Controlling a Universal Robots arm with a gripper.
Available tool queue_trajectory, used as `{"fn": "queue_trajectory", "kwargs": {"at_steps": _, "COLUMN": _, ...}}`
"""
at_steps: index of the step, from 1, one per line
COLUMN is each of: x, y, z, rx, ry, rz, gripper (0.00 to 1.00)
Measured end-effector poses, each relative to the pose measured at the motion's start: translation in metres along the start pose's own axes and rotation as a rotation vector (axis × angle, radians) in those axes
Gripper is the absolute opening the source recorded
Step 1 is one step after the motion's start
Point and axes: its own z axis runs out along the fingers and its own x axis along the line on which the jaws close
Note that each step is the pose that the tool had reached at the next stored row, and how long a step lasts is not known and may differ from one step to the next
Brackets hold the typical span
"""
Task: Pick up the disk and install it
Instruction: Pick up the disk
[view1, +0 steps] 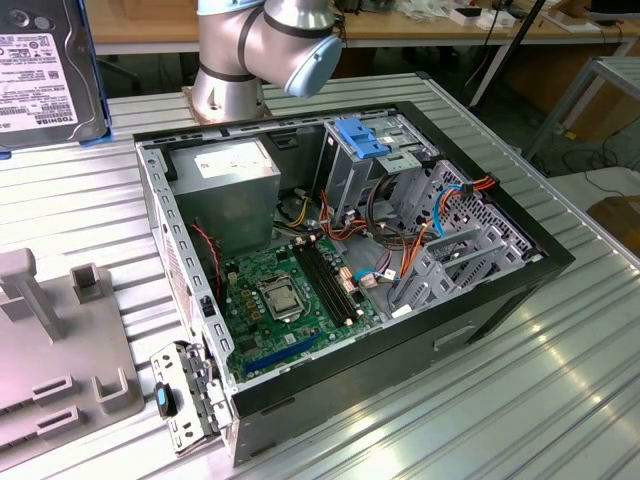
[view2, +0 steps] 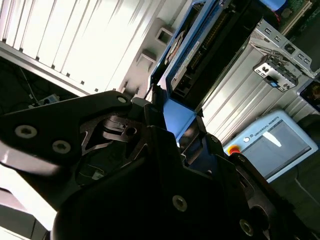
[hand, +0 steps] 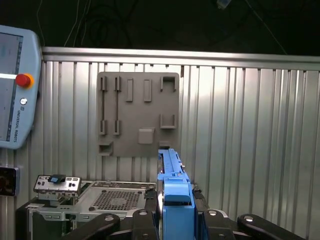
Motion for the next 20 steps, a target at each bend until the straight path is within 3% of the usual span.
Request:
{"fn": "queue_trajectory", "kwargs": {"at_steps": 11, "x": 0.002, "y": -0.0277, "z": 0.0015, "rx": 0.0, "ry": 0.0, "rz": 0.0, "gripper": 0.37}}
{"fn": "queue_trajectory", "kwargs": {"at_steps": 20, "x": 0.0041, "y": -0.0621, "z": 0.0034, "rx": -0.0001, "ry": 0.0001, "rz": 0.0, "gripper": 0.37}}
